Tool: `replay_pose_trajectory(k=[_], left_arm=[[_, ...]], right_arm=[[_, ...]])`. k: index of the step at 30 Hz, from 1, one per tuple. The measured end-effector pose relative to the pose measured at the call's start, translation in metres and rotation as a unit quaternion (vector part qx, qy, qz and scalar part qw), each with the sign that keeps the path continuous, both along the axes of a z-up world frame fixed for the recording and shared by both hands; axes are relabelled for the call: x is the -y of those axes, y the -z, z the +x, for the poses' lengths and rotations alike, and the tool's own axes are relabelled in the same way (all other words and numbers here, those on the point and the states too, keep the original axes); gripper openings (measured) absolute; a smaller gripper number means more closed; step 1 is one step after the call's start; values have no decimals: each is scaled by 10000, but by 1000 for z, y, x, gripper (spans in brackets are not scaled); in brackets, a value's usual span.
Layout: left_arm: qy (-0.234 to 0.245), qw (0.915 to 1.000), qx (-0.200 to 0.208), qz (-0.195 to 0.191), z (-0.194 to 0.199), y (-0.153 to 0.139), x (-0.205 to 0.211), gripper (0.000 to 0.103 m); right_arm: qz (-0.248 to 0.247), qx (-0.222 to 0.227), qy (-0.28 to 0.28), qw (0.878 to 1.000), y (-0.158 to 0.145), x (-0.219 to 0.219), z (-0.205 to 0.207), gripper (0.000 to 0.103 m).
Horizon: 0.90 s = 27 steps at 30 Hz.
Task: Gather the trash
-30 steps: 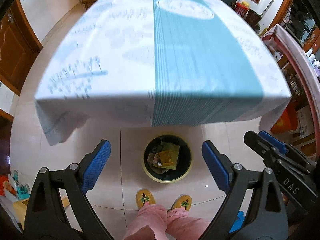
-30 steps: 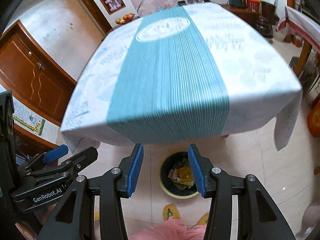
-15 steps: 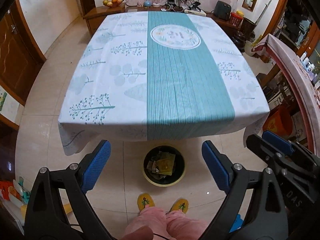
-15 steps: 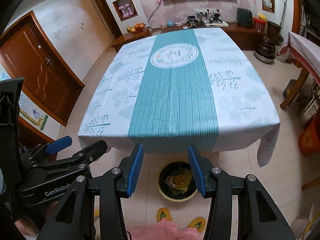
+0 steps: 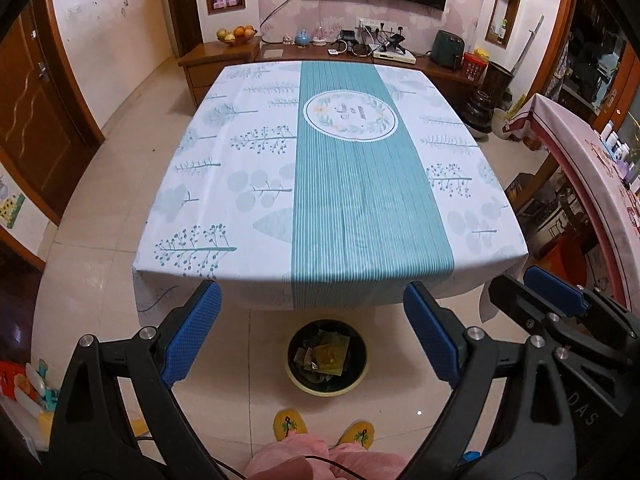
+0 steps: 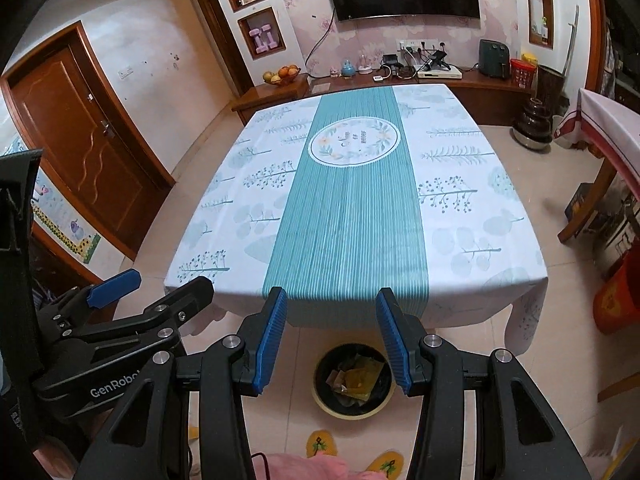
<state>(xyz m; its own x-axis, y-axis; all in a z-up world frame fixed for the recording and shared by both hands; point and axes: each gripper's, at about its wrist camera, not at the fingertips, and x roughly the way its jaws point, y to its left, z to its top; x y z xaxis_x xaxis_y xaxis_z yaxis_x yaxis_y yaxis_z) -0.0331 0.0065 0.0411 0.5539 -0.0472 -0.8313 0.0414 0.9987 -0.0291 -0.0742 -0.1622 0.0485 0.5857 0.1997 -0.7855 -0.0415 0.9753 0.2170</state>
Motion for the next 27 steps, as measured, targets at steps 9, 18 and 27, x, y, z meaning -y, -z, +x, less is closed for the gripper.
replay_pose_trajectory(k=[9, 18, 27], left_arm=[[-21, 9998, 180, 22, -3, -11, 1, 91], [-19, 9997, 234, 64, -5, -15, 2, 91], [-6, 9997, 244, 86, -7, -16, 3, 91]], right_arm=[[-52, 140, 0, 9999, -8, 1, -3, 47], [-37, 189, 17, 9998, -10, 3, -7, 47], [-21, 213, 42, 9998, -12, 6, -7, 47]])
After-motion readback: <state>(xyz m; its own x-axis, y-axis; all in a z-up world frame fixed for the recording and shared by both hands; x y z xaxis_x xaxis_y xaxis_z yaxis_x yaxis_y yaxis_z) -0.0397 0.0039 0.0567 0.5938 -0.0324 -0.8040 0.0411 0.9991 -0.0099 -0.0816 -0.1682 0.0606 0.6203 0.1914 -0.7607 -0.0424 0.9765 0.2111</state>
